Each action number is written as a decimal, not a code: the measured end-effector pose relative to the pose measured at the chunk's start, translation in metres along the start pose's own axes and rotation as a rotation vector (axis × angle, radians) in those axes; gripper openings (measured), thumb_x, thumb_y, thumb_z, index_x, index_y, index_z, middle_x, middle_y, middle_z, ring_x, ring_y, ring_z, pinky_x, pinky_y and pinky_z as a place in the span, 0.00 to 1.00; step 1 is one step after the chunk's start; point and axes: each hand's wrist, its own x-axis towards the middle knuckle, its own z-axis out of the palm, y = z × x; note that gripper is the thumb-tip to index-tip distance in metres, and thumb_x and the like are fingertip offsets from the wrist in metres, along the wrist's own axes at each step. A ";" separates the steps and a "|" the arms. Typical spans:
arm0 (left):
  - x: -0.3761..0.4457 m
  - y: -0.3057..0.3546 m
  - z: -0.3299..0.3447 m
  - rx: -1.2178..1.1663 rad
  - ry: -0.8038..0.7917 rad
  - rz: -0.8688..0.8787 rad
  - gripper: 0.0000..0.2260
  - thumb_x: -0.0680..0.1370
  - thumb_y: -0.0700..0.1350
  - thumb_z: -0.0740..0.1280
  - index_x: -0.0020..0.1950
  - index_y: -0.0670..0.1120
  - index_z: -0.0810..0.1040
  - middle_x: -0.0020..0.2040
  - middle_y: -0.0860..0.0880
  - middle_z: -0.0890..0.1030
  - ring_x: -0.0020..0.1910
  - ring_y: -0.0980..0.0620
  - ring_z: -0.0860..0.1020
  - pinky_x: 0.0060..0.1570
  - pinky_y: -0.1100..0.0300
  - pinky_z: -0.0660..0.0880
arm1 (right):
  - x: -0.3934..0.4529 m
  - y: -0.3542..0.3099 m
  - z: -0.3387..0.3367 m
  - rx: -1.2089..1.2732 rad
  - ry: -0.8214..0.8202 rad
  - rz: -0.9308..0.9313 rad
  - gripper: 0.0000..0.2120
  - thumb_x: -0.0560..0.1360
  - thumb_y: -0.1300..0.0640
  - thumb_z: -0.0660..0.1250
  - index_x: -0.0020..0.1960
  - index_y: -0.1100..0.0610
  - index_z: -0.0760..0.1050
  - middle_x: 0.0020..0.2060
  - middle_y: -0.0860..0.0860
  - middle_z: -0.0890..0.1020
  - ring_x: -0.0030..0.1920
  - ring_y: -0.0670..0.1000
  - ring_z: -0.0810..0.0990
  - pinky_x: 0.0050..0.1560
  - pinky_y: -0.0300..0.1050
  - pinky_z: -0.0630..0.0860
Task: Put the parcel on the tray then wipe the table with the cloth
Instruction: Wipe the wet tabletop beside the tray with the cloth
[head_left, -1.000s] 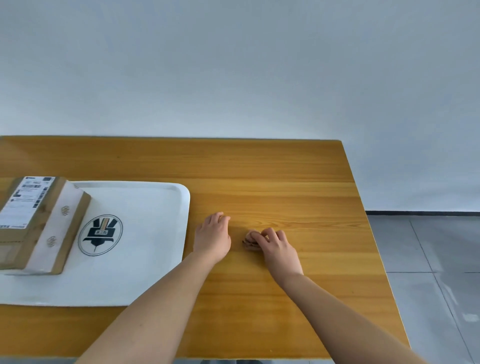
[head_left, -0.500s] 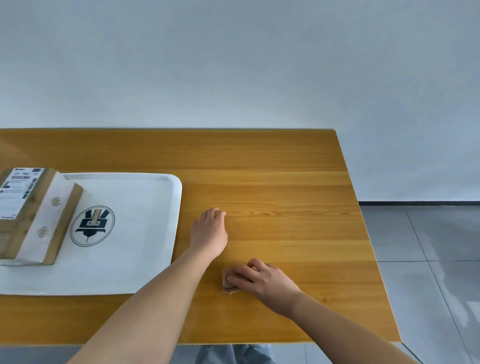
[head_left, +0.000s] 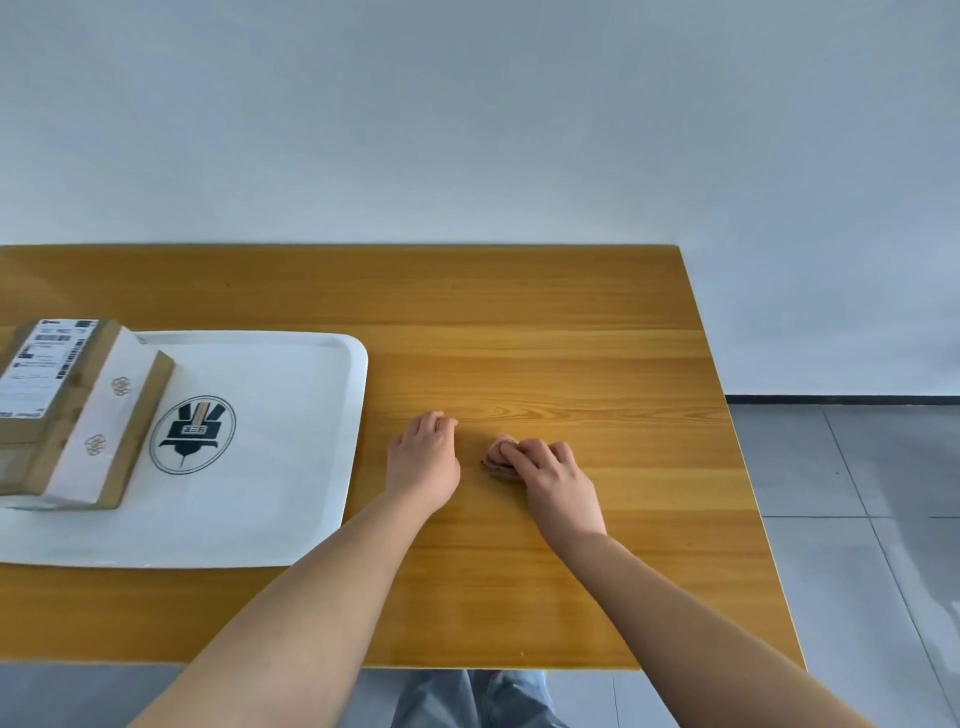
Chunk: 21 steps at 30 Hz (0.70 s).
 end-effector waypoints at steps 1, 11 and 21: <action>0.000 0.001 0.001 -0.002 0.000 -0.001 0.22 0.81 0.42 0.58 0.75 0.48 0.61 0.76 0.48 0.61 0.75 0.48 0.60 0.70 0.51 0.64 | -0.005 -0.002 0.002 0.005 -0.013 -0.050 0.31 0.58 0.69 0.77 0.58 0.50 0.78 0.47 0.49 0.80 0.41 0.54 0.76 0.20 0.43 0.74; -0.009 0.021 0.006 -0.014 -0.021 0.002 0.22 0.81 0.41 0.57 0.76 0.48 0.60 0.77 0.49 0.60 0.76 0.48 0.58 0.72 0.51 0.63 | -0.067 0.029 -0.010 -0.060 -0.231 -0.517 0.27 0.64 0.62 0.74 0.59 0.45 0.72 0.56 0.47 0.77 0.49 0.53 0.77 0.34 0.41 0.78; -0.024 0.013 0.004 -0.013 -0.019 -0.002 0.22 0.81 0.41 0.57 0.76 0.48 0.60 0.76 0.49 0.60 0.76 0.48 0.59 0.72 0.52 0.64 | -0.046 0.004 -0.002 -0.004 -0.033 -0.081 0.28 0.59 0.67 0.78 0.56 0.51 0.77 0.47 0.50 0.79 0.43 0.55 0.76 0.22 0.42 0.76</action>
